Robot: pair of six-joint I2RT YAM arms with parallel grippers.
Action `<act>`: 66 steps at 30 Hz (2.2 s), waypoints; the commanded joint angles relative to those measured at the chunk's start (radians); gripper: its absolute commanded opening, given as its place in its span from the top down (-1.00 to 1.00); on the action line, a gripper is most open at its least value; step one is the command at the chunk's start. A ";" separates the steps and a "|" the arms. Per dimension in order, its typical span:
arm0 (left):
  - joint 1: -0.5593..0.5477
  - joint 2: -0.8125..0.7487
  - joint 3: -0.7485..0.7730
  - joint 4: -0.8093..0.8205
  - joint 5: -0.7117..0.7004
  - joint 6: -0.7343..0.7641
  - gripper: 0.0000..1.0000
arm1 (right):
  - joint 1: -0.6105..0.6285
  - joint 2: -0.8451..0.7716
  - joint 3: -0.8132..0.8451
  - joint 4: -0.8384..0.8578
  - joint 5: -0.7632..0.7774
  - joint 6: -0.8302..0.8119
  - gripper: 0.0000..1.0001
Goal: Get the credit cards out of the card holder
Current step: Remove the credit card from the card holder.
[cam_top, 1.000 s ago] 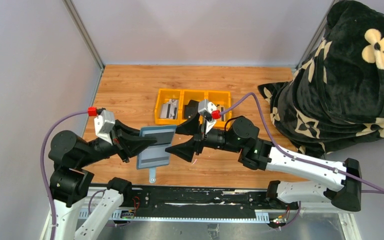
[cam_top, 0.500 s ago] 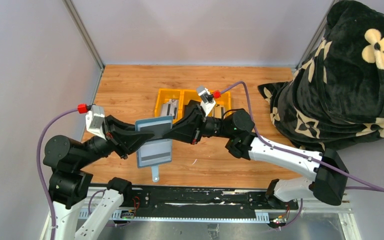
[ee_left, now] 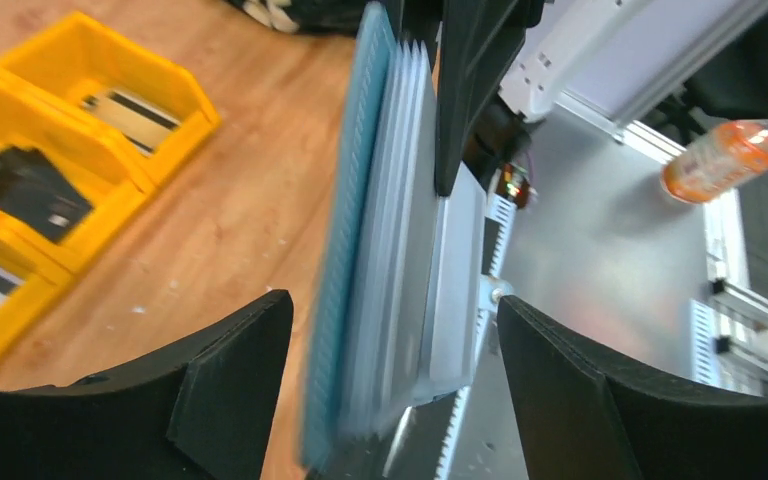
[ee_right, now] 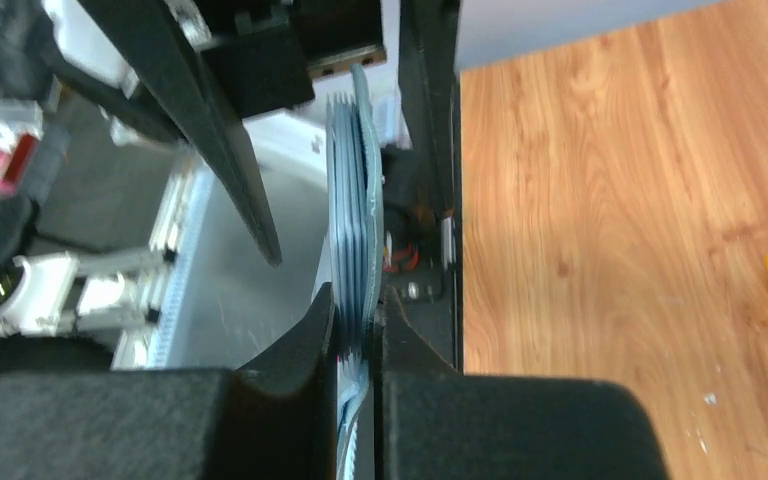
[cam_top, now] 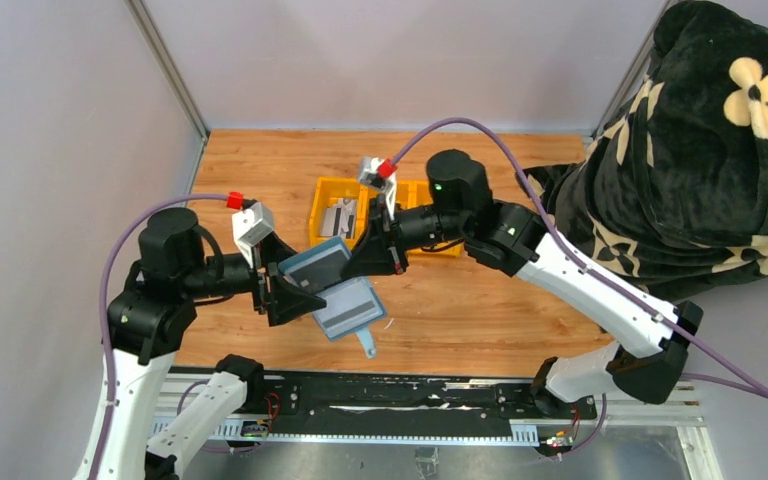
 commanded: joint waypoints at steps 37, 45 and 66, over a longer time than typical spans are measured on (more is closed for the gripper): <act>-0.019 0.077 0.031 -0.149 0.122 0.163 1.00 | -0.003 -0.076 -0.225 0.201 -0.170 0.100 -0.07; -0.019 -0.030 -0.079 0.207 0.044 -0.193 1.00 | -0.004 -0.077 -0.258 0.210 -0.140 0.135 0.82; -0.019 -0.038 -0.234 0.175 0.308 -0.244 0.21 | 0.005 0.040 0.098 -0.318 -0.146 -0.242 1.00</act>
